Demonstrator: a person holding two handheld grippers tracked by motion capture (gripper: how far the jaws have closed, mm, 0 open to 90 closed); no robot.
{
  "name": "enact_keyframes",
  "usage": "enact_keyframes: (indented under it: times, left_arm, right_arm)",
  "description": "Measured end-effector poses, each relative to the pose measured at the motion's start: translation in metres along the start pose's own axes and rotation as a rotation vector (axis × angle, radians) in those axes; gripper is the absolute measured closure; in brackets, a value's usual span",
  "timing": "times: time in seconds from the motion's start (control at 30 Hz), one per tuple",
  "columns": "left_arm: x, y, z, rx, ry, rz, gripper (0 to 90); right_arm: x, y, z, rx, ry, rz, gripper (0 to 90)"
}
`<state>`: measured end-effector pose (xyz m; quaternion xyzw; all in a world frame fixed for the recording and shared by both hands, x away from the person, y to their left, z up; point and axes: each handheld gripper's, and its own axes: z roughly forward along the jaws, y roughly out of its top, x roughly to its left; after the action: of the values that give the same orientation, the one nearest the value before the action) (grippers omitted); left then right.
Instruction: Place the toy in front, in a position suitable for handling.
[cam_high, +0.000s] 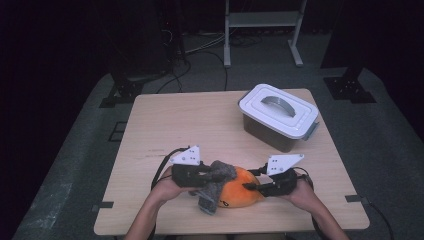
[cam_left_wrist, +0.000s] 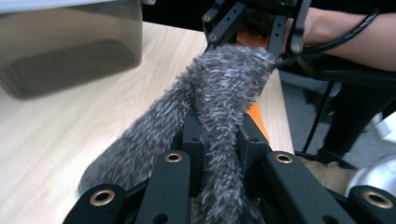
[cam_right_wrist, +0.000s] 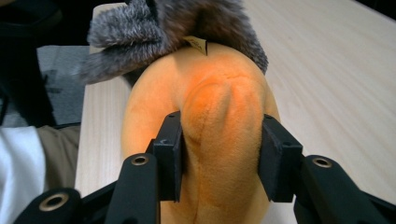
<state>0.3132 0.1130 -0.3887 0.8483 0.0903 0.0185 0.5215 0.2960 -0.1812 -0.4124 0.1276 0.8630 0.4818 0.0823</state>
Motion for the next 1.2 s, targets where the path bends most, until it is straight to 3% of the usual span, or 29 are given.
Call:
enact_keyframes:
  times: [0.03, 0.13, 0.2, 0.3, 0.53, 0.6, 0.67, 0.77, 0.83, 0.97, 1.03, 1.1, 1.2]
  left_arm:
    - [-0.001, 0.001, 0.001, 0.014, 0.014, 0.013, 77.3]
    - [0.003, -0.005, 0.001, 0.020, 0.005, -0.009, 77.3]
    - [0.005, -0.010, 0.002, 0.057, 0.004, -0.013, 77.2]
    - [0.008, -0.017, 0.005, 0.052, -0.053, -0.053, 77.2]
    - [0.008, -0.019, 0.007, 0.054, -0.075, -0.063, 77.2]
    - [0.008, -0.019, 0.007, 0.053, -0.078, -0.064, 77.2]
    - [0.009, -0.019, 0.008, 0.044, -0.077, -0.070, 77.2]
    - [0.009, -0.014, 0.004, 0.027, -0.047, -0.074, 77.3]
    - [0.007, -0.006, -0.001, 0.004, -0.022, -0.057, 77.3]
    - [-0.004, 0.013, -0.006, -0.037, -0.010, -0.006, 77.3]
    - [-0.006, 0.014, -0.002, -0.022, -0.019, 0.004, 77.2]
    - [-0.005, 0.008, 0.005, 0.012, -0.025, -0.005, 77.2]
    - [0.001, 0.000, 0.008, 0.023, -0.033, -0.032, 77.4]
  right_arm:
    - [0.002, 0.002, 0.001, -0.001, -0.013, -0.010, 56.0]
    - [0.005, 0.001, 0.002, 0.012, -0.019, -0.021, 55.7]
    - [0.004, 0.000, 0.001, 0.021, 0.017, -0.011, 52.6]
    - [0.002, -0.003, 0.002, 0.032, 0.072, 0.016, 41.2]
    - [-0.009, -0.003, 0.000, 0.047, 0.093, 0.049, 26.5]
    - [-0.010, -0.004, 0.002, 0.064, 0.105, 0.055, 27.2]
    - [-0.009, -0.007, 0.005, 0.070, 0.114, 0.059, 33.9]
    - [-0.005, -0.005, 0.004, 0.067, 0.076, 0.030, 49.4]
    - [-0.001, 0.000, 0.002, 0.059, 0.032, 0.000, 54.3]
    - [0.005, 0.008, 0.005, 0.037, -0.006, -0.012, 55.8]
    - [0.010, 0.010, 0.012, 0.032, -0.020, 0.004, 55.7]
    - [0.014, 0.011, 0.017, 0.028, -0.022, -0.002, 55.7]
    - [0.015, 0.010, 0.018, 0.052, -0.033, -0.014, 55.7]
